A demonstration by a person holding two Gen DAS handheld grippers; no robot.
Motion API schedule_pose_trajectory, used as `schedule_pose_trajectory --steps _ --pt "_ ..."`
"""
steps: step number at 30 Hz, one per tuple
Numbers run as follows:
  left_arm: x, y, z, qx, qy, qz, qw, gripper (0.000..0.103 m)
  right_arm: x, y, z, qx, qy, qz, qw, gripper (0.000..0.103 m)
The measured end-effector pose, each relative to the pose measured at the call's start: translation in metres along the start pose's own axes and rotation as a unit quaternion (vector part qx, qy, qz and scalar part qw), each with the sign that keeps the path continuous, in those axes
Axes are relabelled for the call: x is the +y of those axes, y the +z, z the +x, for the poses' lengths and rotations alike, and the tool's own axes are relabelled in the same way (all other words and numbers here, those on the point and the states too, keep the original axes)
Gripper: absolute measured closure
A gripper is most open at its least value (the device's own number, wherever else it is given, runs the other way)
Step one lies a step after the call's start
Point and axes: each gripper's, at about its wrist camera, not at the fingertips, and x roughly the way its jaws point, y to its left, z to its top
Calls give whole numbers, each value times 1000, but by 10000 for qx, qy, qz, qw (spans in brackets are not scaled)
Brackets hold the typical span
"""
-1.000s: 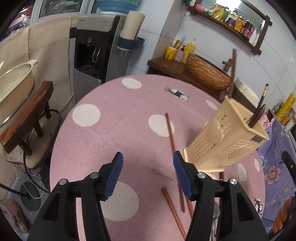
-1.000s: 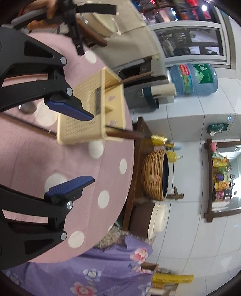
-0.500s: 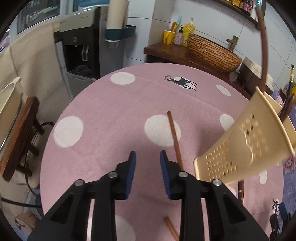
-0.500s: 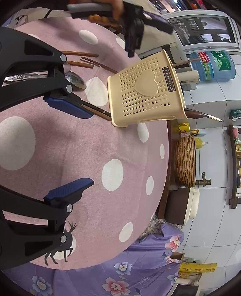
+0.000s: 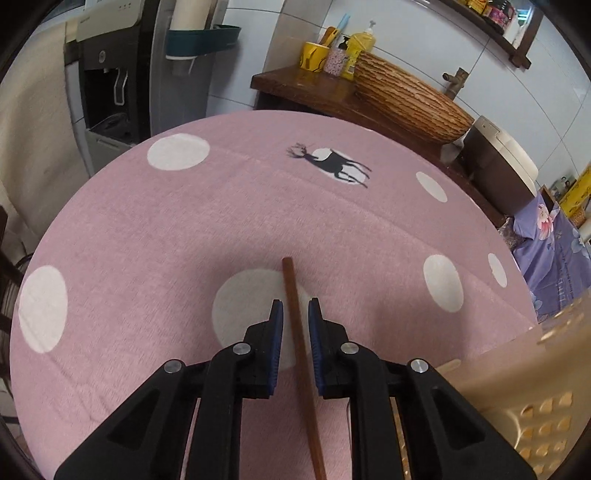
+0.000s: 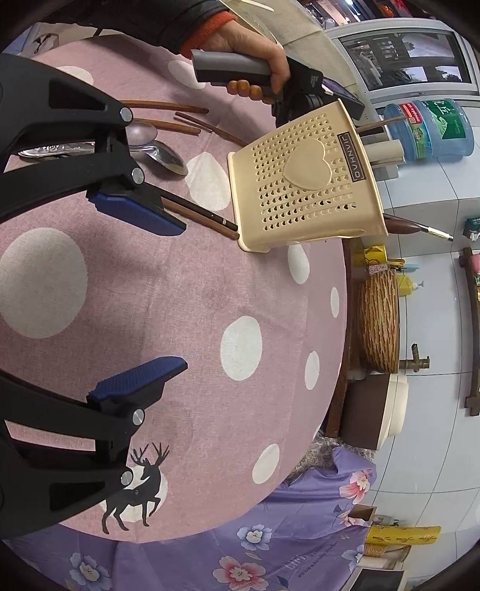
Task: Organize utensils
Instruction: 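Lower the left tool onto a wooden chopstick and close on it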
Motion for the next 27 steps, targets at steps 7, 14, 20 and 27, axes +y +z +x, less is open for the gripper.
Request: schedule_pose_trajectory --steps 7,14,20,27 --pt "2 9 22 143 162 -49 9998 88 2 0 -1 34 39 43 10000 35" --pt "0 16 21 48 393 201 9990 88 1 -3 6 193 90 174 9996 35" --pt "2 14 19 80 458 219 9987 89 -1 -3 8 246 135 285 9992 35" --pt "15 5 10 144 518 175 9984 89 -6 -2 5 197 150 399 9989 35"
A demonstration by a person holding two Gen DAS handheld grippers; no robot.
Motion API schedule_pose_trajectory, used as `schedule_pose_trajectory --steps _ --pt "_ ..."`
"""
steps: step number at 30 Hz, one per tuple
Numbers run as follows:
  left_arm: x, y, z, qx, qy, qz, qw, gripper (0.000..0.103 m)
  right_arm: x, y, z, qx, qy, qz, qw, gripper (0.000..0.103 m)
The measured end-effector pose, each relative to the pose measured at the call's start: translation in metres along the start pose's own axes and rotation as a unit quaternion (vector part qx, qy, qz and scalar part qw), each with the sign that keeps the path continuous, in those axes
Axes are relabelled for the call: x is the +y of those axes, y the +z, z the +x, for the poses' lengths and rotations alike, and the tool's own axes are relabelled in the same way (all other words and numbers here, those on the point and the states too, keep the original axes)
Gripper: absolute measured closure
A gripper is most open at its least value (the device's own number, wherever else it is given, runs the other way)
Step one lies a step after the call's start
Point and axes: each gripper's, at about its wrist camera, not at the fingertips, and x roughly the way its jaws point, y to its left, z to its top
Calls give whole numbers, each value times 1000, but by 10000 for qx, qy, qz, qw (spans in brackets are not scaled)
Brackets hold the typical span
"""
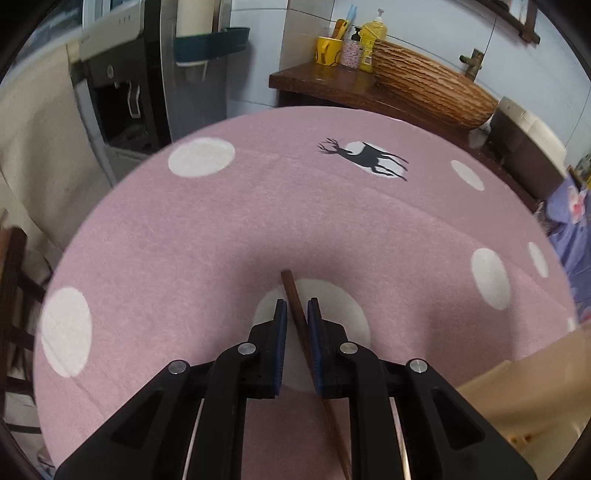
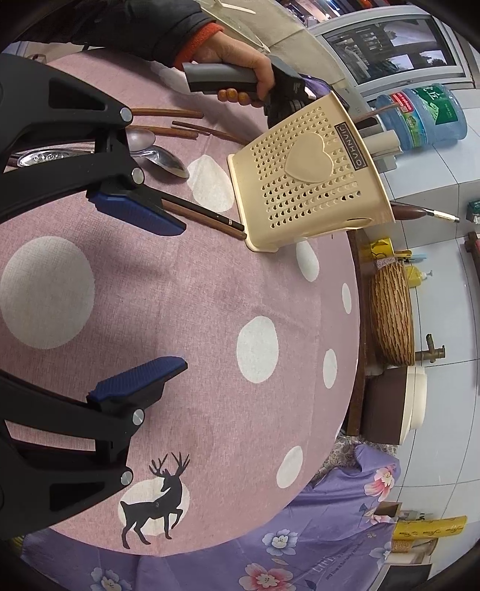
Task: Organize utensils
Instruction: 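Lower the left tool onto a wooden chopstick and close on it, then lift the wooden chopstick with left tool and lower it into the holder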
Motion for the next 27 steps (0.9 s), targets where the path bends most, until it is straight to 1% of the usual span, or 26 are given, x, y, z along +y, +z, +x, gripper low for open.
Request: schedule_pose_trajectory --steps 1,2,5,8,11,12,13,14,16,18,20,22,25,27 --pt "3 -1 -1 54 -139 -89 9998 89 0 0 1 6 4 17 10000 35" --pt "5 -1 -1 68 -166 -124 9998 89 0 0 2 20 8 31 10000 35" --pt "0 -1 0 39 -18 -62 10000 89 1 1 5 73 45 63 9999 35" --pt "-6 2 3 31 42 -64 10000 84 2 0 4 60 28 35 10000 35" --pt "-11 0 4 -35 231 47 9997 84 2 0 3 55 -14 34 10000 35" --pt "-14 -1 5 -69 336 124 9993 85 1 0 3 58 -23 54 10000 35" --pt "-17 -3 5 -116 470 197 9986 91 0 0 2 60 -33 69 10000 35" --pt "-19 -5 5 -178 623 301 9974 93 -1 0 2 62 -50 82 9999 35" --pt "-21 -9 5 -300 723 434 9960 93 -3 1 1 64 -71 110 9999 35" --pt "-21 -11 4 -345 767 457 9954 93 -4 0 1 59 -75 138 9999 35" --pt "-17 -11 2 -334 689 346 9965 94 -5 1 0 44 -77 154 9998 35" --pt "-13 -14 -2 -318 521 216 9979 96 -6 0 -2 31 -74 166 9998 35" --pt "-7 -20 -19 -515 383 119 9979 96 -7 -1 -4 19 -84 170 9998 35" --pt "1 -24 -35 -629 138 -69 9979 96 -7 -2 -4 19 -85 189 9998 35"
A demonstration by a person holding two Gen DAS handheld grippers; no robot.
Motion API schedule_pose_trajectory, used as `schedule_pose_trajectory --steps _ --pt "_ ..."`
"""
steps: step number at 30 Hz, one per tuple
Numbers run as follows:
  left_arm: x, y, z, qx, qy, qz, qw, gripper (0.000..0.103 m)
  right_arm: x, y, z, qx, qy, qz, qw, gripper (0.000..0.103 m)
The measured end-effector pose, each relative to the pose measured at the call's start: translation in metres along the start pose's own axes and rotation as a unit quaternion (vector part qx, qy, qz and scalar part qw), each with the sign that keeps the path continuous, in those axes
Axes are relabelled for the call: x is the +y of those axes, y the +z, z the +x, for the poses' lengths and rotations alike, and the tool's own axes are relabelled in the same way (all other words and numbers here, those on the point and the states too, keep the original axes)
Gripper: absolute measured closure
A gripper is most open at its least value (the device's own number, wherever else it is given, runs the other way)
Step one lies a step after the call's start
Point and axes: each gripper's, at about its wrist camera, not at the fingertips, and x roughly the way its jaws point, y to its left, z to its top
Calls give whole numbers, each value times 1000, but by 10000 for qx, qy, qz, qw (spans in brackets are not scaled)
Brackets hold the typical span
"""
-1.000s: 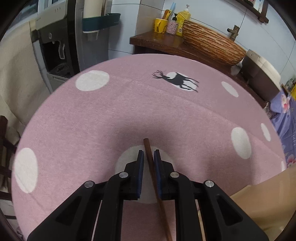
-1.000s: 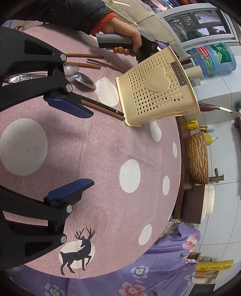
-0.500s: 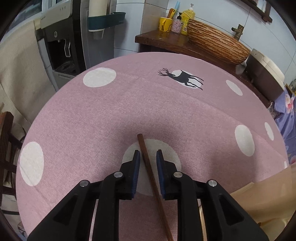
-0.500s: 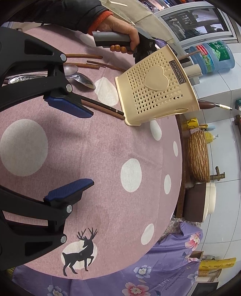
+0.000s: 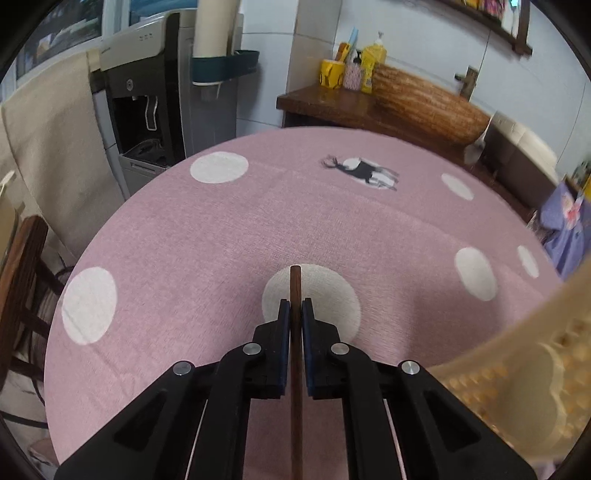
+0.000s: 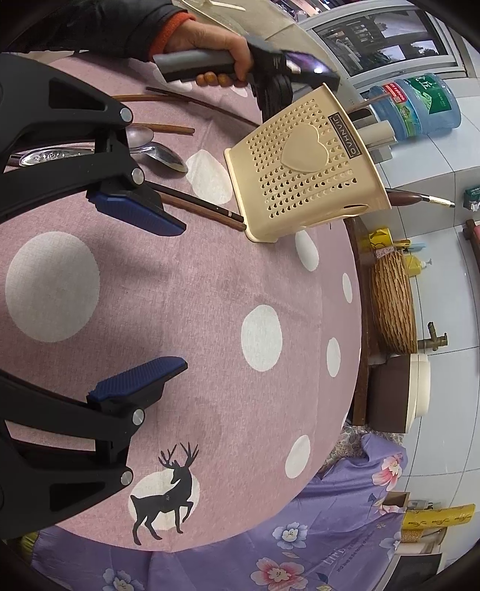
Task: Organize utensils
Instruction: 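Lift the wooden chopstick with left tool and lower it into the holder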
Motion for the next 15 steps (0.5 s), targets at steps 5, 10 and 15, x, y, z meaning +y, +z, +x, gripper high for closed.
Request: schedule_pose_trajectory --steps 5,10,15 --pt "11 -5 -57 -468 -517 -228 9973 96 2 -1 -4 -39 49 21 10000 35" --pt "13 -11 -123 -1054 -909 -229 9900 96 5 -2 -11 -120 137 24 9998 35" --pt "8 -22 -163 -1366 -1108 -96 9844 96 11 -5 -16 -149 215 -28 9997 35"
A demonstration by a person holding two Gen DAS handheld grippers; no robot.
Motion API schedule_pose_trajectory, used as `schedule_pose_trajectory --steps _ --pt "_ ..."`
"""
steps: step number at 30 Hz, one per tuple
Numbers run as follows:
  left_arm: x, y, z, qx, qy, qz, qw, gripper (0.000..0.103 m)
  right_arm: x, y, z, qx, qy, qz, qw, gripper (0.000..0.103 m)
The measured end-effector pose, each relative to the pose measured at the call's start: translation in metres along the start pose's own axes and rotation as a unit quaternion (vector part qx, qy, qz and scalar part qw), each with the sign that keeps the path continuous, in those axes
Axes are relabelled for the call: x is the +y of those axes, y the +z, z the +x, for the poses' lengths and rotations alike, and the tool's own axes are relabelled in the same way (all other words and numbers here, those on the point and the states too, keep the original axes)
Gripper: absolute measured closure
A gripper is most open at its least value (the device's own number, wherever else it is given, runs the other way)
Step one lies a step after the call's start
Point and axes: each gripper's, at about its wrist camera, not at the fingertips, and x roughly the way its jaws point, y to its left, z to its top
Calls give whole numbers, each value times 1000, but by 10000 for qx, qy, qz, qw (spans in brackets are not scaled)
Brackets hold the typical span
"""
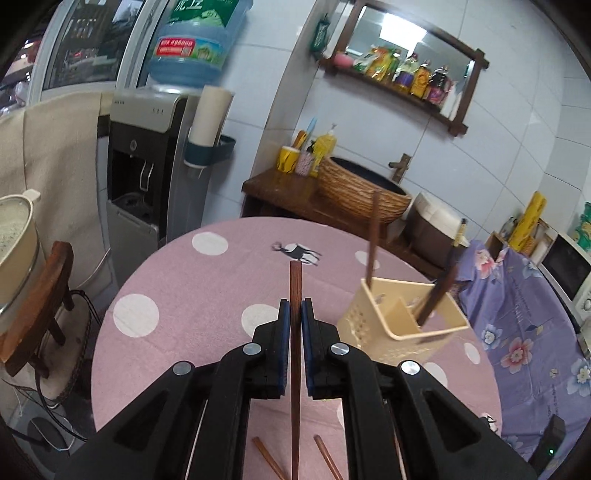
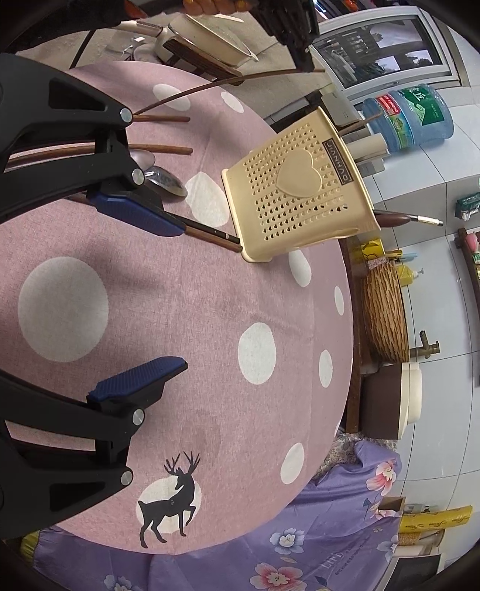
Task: Organize utensils
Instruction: 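Lift the wooden chopstick with left tool and lower it into the holder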
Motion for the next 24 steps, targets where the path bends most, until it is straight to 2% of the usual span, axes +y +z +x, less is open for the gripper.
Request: schedule_pose_trajectory --steps 7,13,17,24 --pt "-11 8 -30 -244 -204 118 9994 96 3 -4 -6 -21 39 -9 10000 35" --pt "-29 29 -48 -427 -384 233 9981 96 -2 -4 -11 -62 15 12 10000 35" --pt "-44 53 -63 -588 -601 284 9961 96 -5 -4 -10 -58 2 49 10000 35" --pt "-77 115 -80 -1384 -547 305 9884 96 -6 -6 -9 -46 27 69 10000 35"
